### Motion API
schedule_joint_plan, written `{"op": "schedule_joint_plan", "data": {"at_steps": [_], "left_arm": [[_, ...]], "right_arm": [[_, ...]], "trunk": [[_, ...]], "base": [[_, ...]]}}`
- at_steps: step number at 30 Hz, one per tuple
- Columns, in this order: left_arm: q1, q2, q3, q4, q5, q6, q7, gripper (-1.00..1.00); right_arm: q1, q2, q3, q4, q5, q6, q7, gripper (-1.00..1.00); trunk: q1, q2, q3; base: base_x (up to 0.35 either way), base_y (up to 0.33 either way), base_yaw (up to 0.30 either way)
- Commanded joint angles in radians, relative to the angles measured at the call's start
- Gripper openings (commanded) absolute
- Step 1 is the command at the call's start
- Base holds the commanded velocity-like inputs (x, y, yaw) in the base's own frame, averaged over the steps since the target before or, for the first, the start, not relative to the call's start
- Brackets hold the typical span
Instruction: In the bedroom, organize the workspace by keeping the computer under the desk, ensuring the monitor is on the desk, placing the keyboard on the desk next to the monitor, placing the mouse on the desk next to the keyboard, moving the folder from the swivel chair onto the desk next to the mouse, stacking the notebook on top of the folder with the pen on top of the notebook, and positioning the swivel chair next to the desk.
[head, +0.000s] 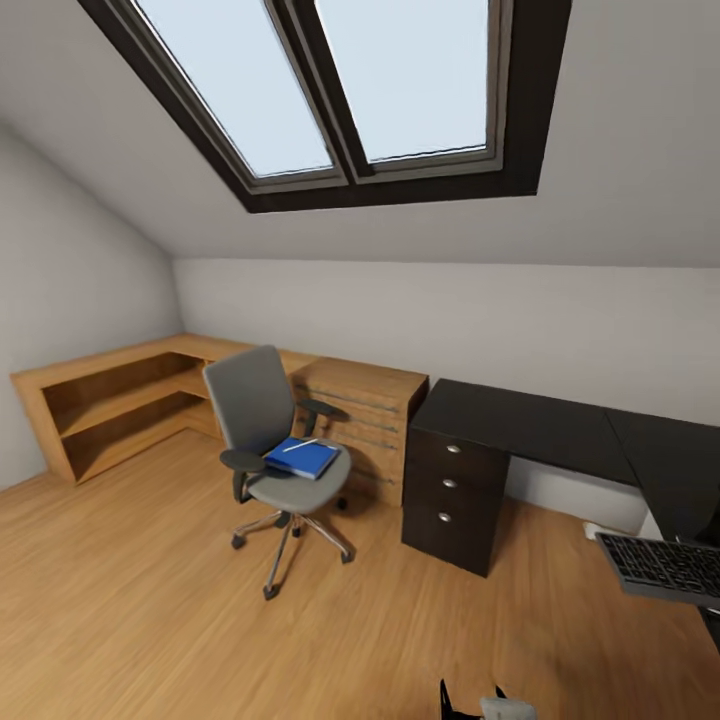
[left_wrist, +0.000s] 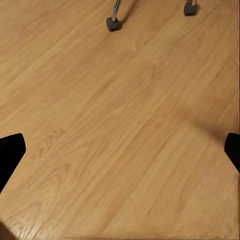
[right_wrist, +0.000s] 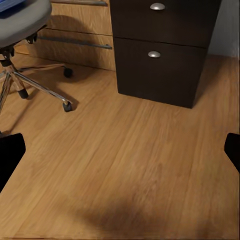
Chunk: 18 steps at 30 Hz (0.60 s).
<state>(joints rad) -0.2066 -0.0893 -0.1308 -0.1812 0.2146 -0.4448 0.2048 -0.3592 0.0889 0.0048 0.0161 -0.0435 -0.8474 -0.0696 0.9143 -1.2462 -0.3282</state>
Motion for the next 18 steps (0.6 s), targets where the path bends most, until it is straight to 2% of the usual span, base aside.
{"op": "schedule_joint_plan", "data": {"at_steps": [1, 7, 18], "left_arm": [[0.0, 0.0, -0.009, 0.0, 0.008, -0.003, 0.005, 1.0], [0.0, 0.0, -0.009, 0.0, 0.008, -0.003, 0.005, 1.0], [0.0, 0.001, -0.008, 0.0, 0.008, -0.003, 0.006, 1.0]], "right_arm": [[-0.001, 0.001, 0.001, 0.002, -0.004, -0.004, -0.001, 1.0], [-0.001, 0.003, 0.001, 0.001, -0.004, -0.004, -0.001, 1.0], [-0.001, 0.007, 0.001, 0.002, -0.004, -0.003, -0.003, 1.0]], "trunk": [[0.0, -0.001, -0.001], [0.0, -0.001, -0.001], [0.0, -0.001, -0.001]], "base": [[-0.207, 0.058, -0.297], [-0.073, 0.021, -0.298], [-0.008, 0.002, -0.299]]}}
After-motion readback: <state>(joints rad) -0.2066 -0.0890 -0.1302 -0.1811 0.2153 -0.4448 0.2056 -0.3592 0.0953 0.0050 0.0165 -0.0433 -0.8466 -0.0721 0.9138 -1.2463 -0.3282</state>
